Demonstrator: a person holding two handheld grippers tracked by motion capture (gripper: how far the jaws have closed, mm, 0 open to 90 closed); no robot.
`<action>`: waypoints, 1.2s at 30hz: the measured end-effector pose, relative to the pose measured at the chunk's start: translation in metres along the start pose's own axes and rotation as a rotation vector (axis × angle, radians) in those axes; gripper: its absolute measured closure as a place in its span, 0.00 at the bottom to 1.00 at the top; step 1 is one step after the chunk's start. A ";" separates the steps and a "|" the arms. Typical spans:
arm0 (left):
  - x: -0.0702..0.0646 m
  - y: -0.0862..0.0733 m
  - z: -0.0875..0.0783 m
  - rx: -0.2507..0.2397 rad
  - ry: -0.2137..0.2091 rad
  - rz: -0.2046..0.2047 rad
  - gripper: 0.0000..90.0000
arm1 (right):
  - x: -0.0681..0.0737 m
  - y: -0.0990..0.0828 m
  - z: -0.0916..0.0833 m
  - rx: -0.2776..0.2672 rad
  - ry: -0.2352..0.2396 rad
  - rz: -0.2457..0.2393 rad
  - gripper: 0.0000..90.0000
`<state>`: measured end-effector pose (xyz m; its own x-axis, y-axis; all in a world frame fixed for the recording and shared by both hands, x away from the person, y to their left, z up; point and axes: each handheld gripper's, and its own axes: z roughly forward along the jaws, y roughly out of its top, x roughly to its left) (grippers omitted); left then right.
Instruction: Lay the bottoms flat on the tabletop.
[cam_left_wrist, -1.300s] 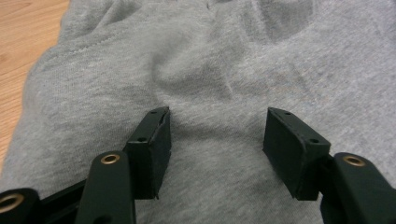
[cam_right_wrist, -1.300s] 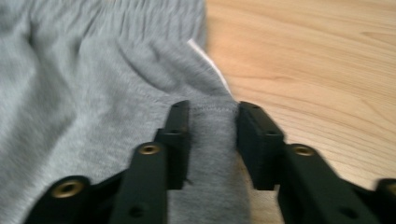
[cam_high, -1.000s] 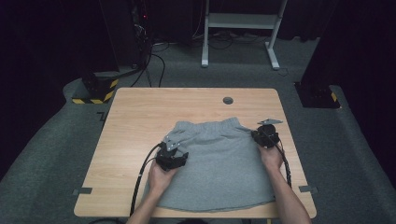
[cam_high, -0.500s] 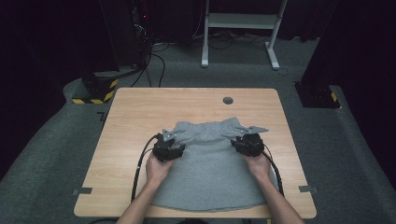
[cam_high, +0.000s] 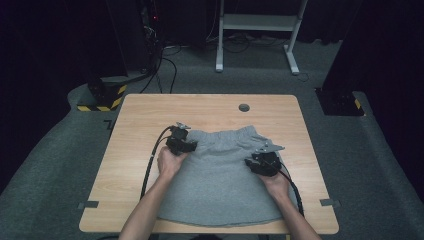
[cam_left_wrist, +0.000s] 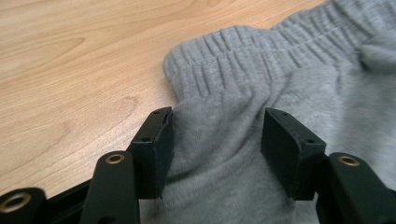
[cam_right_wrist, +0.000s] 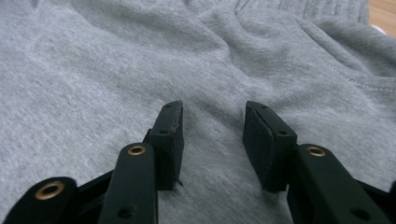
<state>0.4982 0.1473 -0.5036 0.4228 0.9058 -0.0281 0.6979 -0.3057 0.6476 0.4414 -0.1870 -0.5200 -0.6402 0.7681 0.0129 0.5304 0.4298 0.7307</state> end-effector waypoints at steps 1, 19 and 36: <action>0.001 0.001 0.001 0.006 -0.002 0.003 0.49 | 0.001 -0.001 0.000 -0.002 -0.003 -0.001 0.63; 0.011 0.014 0.000 -0.029 0.090 0.035 0.63 | -0.003 0.001 0.003 -0.004 -0.013 -0.031 0.58; -0.035 -0.063 -0.039 -0.044 -0.095 0.148 0.48 | 0.015 -0.011 -0.008 -0.003 -0.018 -0.062 0.53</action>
<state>0.4168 0.1460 -0.5142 0.5728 0.8197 -0.0003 0.5988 -0.4182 0.6830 0.4217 -0.1843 -0.5220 -0.6615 0.7485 -0.0453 0.4880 0.4756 0.7319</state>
